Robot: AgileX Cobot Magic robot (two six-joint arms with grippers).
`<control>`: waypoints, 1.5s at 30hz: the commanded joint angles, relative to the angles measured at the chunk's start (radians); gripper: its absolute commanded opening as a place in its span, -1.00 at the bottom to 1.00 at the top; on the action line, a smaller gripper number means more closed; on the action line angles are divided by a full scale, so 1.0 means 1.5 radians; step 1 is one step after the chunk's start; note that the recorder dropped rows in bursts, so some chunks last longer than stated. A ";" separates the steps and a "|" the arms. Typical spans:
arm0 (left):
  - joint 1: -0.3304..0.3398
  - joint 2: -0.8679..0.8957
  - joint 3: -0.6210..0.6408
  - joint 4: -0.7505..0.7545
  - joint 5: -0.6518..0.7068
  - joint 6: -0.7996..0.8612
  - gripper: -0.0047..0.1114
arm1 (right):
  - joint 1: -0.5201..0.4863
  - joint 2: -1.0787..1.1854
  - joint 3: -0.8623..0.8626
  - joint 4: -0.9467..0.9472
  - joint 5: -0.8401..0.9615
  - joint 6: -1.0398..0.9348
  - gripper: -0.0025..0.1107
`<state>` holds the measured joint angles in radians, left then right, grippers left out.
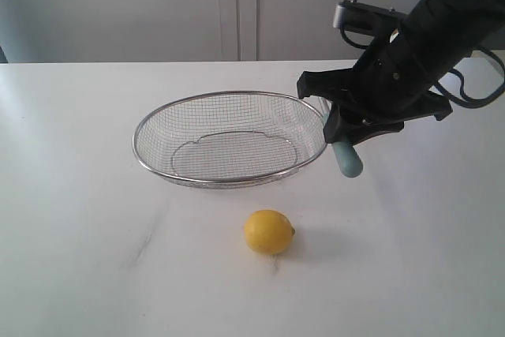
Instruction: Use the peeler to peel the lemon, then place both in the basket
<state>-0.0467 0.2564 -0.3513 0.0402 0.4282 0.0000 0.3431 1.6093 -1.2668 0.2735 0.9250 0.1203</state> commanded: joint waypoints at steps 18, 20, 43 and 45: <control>0.002 0.074 -0.036 -0.001 0.037 0.000 -0.92 | -0.004 -0.008 0.003 0.041 -0.003 -0.008 -0.96; 0.002 0.084 -0.045 -0.001 0.058 0.000 -0.92 | -0.004 -0.008 0.003 0.041 -0.004 -0.008 -0.96; 0.002 0.423 -0.245 -0.104 0.244 0.109 -0.92 | -0.004 -0.008 0.003 0.041 -0.010 -0.016 -0.96; 0.002 0.456 -0.258 -0.127 0.244 0.132 -0.92 | -0.004 -0.008 0.003 0.041 -0.010 -0.023 -0.96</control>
<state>-0.0467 0.8841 -0.7119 -0.0930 0.7756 0.1455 0.3431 1.6093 -1.2668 0.3336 0.9191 0.1085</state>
